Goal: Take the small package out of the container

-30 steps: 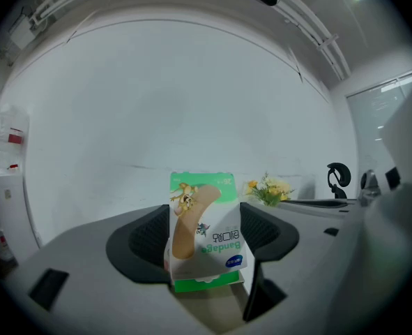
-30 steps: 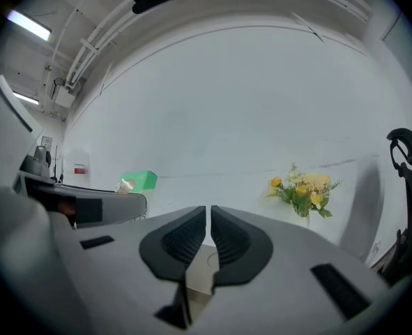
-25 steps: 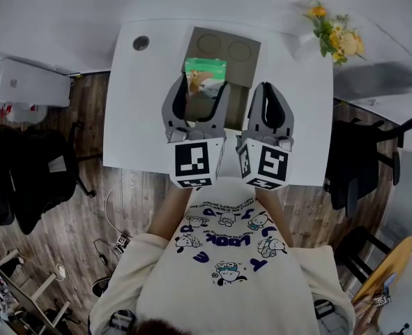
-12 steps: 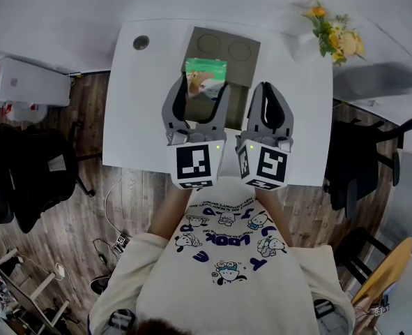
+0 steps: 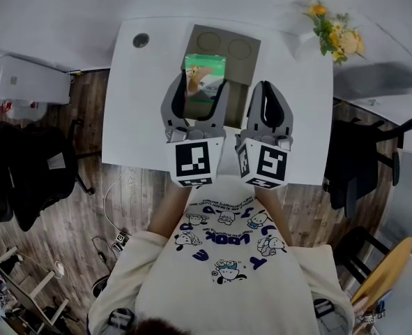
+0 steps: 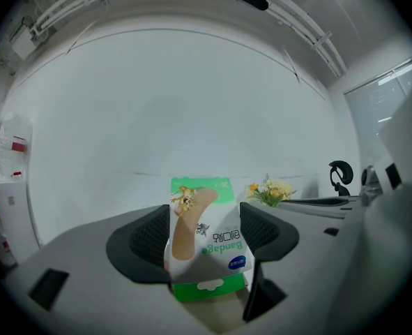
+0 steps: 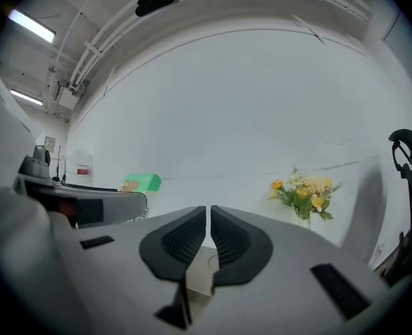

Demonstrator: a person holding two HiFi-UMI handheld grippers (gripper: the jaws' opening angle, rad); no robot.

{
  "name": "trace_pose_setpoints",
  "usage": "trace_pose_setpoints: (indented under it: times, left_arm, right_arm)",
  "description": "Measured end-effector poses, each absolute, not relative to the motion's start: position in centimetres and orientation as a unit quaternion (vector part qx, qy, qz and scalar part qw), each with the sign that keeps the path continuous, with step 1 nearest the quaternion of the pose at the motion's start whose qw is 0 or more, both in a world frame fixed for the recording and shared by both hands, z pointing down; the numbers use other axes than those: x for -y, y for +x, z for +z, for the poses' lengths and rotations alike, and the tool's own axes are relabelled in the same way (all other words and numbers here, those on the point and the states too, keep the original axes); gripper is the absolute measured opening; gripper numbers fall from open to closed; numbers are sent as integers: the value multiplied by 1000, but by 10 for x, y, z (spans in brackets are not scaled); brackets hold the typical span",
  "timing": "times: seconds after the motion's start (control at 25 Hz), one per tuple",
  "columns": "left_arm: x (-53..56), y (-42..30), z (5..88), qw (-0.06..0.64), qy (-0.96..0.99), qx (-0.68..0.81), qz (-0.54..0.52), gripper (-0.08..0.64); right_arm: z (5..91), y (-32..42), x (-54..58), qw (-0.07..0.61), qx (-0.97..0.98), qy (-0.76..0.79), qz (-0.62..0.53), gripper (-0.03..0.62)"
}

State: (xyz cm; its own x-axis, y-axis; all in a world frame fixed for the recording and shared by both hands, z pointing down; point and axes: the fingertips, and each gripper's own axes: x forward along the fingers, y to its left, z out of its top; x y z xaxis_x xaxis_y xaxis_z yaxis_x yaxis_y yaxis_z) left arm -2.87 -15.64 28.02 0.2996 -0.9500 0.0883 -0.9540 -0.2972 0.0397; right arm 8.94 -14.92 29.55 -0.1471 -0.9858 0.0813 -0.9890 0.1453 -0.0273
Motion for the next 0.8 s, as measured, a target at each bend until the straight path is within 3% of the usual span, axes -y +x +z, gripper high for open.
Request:
trace_pose_setpoints:
  times: [0.8]
  left_arm:
    - [154,-27,277,40,805,591,23,325]
  right_arm:
    - [292,90,147,18,755,654,37,38]
